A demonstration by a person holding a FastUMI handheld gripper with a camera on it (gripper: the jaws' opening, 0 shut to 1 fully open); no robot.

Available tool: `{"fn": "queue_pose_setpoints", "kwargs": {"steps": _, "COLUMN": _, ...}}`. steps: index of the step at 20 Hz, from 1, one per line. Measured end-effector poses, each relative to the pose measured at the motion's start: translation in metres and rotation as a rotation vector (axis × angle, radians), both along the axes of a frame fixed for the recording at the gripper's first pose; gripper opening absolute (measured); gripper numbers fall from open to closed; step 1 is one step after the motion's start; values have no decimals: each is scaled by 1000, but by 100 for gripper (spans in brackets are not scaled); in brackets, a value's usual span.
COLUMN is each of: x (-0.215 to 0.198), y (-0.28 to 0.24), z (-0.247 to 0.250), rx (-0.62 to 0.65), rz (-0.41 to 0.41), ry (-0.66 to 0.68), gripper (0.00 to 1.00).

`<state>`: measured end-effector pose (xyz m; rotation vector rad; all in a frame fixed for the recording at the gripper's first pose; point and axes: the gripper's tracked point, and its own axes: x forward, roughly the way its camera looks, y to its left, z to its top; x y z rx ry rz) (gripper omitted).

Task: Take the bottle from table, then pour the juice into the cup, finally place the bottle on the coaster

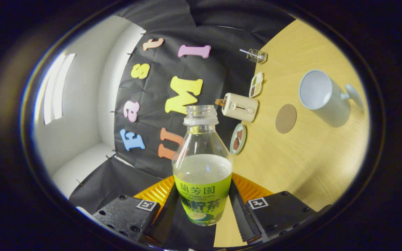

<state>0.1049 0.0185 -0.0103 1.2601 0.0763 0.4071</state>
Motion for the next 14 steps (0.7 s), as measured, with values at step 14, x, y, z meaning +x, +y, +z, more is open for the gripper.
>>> {"fn": "queue_pose_setpoints", "kwargs": {"steps": 14, "x": 11, "y": -45, "z": 39, "rx": 399, "rz": 47, "ry": -79, "gripper": 79}}
